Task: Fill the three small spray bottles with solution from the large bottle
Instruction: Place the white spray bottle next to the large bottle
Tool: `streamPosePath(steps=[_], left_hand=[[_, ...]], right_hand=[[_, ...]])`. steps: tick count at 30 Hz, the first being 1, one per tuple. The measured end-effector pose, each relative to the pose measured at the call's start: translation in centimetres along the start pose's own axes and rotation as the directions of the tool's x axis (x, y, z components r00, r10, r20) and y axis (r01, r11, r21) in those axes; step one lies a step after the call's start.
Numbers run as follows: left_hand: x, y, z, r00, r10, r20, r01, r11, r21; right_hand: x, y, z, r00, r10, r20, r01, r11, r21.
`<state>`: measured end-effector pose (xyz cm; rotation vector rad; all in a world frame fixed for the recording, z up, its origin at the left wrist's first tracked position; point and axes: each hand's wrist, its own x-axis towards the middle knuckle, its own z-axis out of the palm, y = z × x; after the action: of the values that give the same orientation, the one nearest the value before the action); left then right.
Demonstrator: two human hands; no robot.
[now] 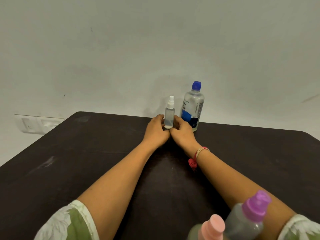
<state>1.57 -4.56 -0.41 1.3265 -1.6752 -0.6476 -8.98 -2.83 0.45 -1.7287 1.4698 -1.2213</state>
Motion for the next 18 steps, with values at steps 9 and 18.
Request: streamPosePath(steps=[9,18], left_hand=[[0.10,-0.16,0.06,1.000,-0.009,0.012,0.009,0.999,-0.037],[-0.15,0.09,-0.25,0.999,-0.037,0.006,0.038,0.996,-0.080]], right_hand=[[-0.05,0.01,-0.02,0.999,0.027,-0.017,-0.026,0.998,0.052],[0.09,0.36,-0.11,0.997,0.059,-0.055,-0.054,0.994,0.099]])
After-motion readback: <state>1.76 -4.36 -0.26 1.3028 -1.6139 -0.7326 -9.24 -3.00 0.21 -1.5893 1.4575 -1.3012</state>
